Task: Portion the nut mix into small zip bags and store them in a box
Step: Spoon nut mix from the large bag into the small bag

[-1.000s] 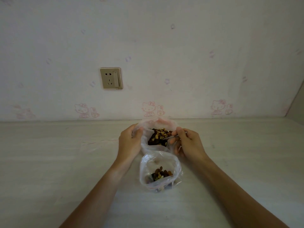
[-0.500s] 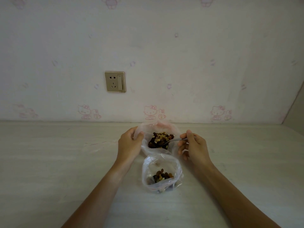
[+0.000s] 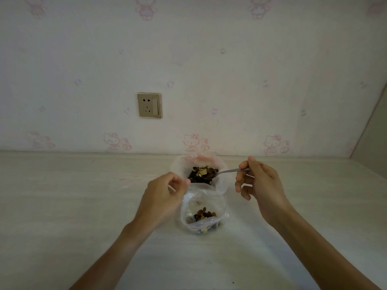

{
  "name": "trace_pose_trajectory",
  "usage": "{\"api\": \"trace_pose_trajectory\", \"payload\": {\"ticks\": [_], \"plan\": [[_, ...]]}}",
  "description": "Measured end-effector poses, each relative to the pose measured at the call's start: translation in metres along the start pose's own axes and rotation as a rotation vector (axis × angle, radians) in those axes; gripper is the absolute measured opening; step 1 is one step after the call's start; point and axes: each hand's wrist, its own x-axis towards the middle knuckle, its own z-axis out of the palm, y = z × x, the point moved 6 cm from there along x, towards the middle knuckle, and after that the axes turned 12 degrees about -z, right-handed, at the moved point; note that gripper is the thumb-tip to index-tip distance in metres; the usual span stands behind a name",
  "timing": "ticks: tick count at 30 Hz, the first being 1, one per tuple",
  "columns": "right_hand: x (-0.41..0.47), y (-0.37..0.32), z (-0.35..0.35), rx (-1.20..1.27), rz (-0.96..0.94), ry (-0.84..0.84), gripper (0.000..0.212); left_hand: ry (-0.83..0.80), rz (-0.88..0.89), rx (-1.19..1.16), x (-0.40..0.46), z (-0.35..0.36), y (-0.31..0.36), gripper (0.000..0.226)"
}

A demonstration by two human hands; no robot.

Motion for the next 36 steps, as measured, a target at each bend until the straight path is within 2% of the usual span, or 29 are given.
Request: {"api": "trace_pose_trajectory", "payload": {"ticks": [3, 6, 8, 11, 14, 16, 17, 19, 21, 26, 30, 33, 36], "plan": [[-0.019, -0.008, -0.004, 0.016, 0.022, -0.058, 0.040, -0.097, -0.051, 0.047, -0.014, 0.007, -0.008, 0.032], [-0.037, -0.007, -0.006, -0.056, 0.041, -0.129, 0.039, -0.133, -0.066, 0.036, -0.021, 0.012, -0.010, 0.023], [-0.045, -0.009, -0.006, -0.168, -0.012, -0.188, 0.040, -0.155, -0.079, 0.014, -0.023, 0.015, -0.008, 0.018], [-0.052, -0.024, -0.002, -0.510, -0.244, -0.342, 0.041, -0.214, -0.163, -0.111, -0.021, 0.019, -0.008, 0.016], [-0.064, -0.044, 0.010, -0.958, -0.629, -0.544, 0.051, -0.293, -0.279, -0.225, -0.018, 0.022, -0.011, 0.020], [-0.073, -0.051, 0.017, -1.079, -0.839, -0.601, 0.057, -0.292, -0.290, -0.234, -0.015, 0.022, -0.012, 0.022], [-0.074, -0.052, 0.018, -1.074, -0.873, -0.606, 0.056, -0.285, -0.282, -0.228, -0.015, 0.021, -0.013, 0.021], [-0.071, -0.051, 0.015, -0.964, -0.795, -0.574, 0.045, -0.269, -0.251, -0.194, -0.014, 0.021, -0.011, 0.020], [-0.060, -0.046, 0.008, -0.729, -0.588, -0.480, 0.036, -0.238, -0.217, -0.135, -0.013, 0.018, -0.010, 0.020], [-0.034, -0.029, -0.001, -0.318, -0.326, -0.199, 0.039, -0.122, -0.202, -0.047, -0.002, 0.005, -0.011, 0.034], [-0.011, -0.003, -0.003, -0.219, -0.186, -0.070, 0.041, -0.002, -0.300, -0.040, 0.015, -0.002, -0.024, 0.042], [0.006, 0.015, 0.000, -0.219, -0.110, 0.008, 0.041, -0.001, -0.347, -0.061, 0.026, 0.004, -0.024, 0.052], [0.018, 0.031, 0.005, -0.259, -0.066, 0.045, 0.043, -0.023, -0.332, -0.124, 0.032, 0.011, -0.016, 0.050]]}}
